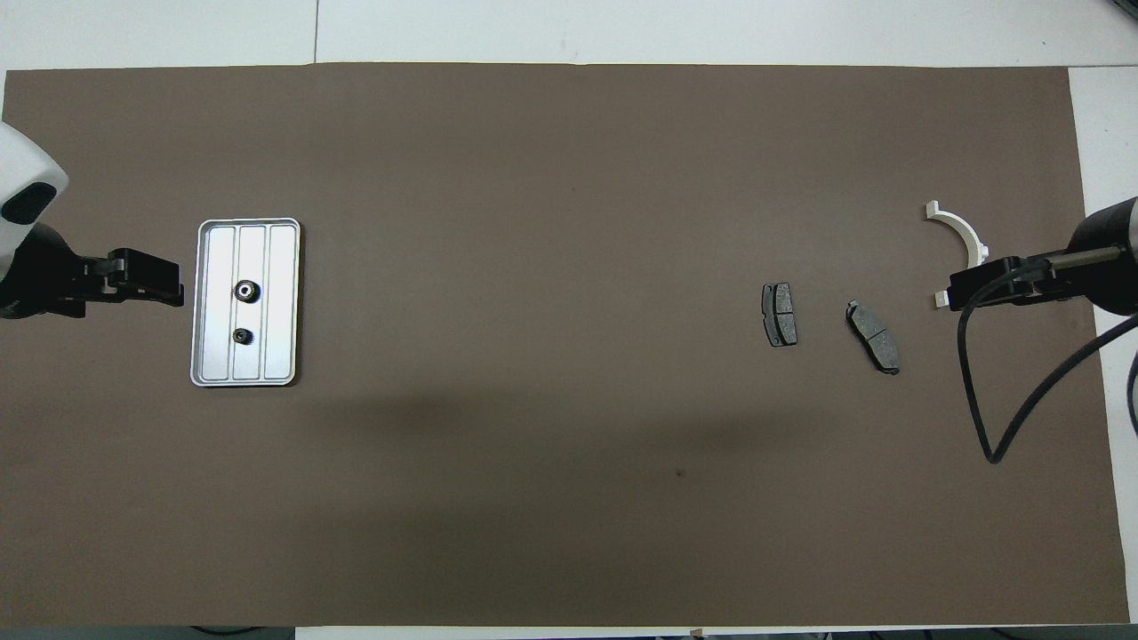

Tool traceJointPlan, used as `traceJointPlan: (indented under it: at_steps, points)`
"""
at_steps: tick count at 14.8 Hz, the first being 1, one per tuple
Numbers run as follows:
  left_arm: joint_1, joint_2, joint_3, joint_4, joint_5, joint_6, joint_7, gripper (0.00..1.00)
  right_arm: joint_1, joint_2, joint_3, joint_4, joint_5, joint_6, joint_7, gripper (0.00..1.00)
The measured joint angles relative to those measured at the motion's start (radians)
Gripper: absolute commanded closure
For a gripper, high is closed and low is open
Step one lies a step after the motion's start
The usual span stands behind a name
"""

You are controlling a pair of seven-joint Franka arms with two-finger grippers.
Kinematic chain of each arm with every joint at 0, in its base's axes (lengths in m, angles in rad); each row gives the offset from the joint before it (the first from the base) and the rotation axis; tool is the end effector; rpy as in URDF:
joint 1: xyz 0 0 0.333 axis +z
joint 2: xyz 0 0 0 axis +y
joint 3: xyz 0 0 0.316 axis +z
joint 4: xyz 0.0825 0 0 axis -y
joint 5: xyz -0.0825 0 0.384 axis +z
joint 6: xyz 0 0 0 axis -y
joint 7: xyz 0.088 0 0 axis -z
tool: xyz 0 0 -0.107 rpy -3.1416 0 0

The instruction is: Pick bearing gear from pile to tray

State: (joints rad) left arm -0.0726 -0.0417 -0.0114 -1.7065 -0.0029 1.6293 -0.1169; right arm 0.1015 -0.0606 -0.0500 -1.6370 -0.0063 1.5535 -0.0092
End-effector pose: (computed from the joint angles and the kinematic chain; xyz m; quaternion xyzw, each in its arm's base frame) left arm 0.5415 -0.0460 0.5882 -0.9997 -0.0166 0.0178 0.0006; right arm 0.5326 0.0259 0.6247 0.9995 0.0304 -0.0115 0.0019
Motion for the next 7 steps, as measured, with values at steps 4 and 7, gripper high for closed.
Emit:
traceJointPlan:
  at_steps: [4,7]
  points:
    - [-0.016,0.0,-0.004,0.001,-0.002,0.0,0.002,0.0,0.0,0.0,0.0,0.0,0.0,0.0,0.0,0.0]
    - [-0.03,0.0,-0.006,0.001,-0.003,0.0,0.002,0.0,0.0,0.0,0.0,0.0,0.0,0.0,0.0,0.0]
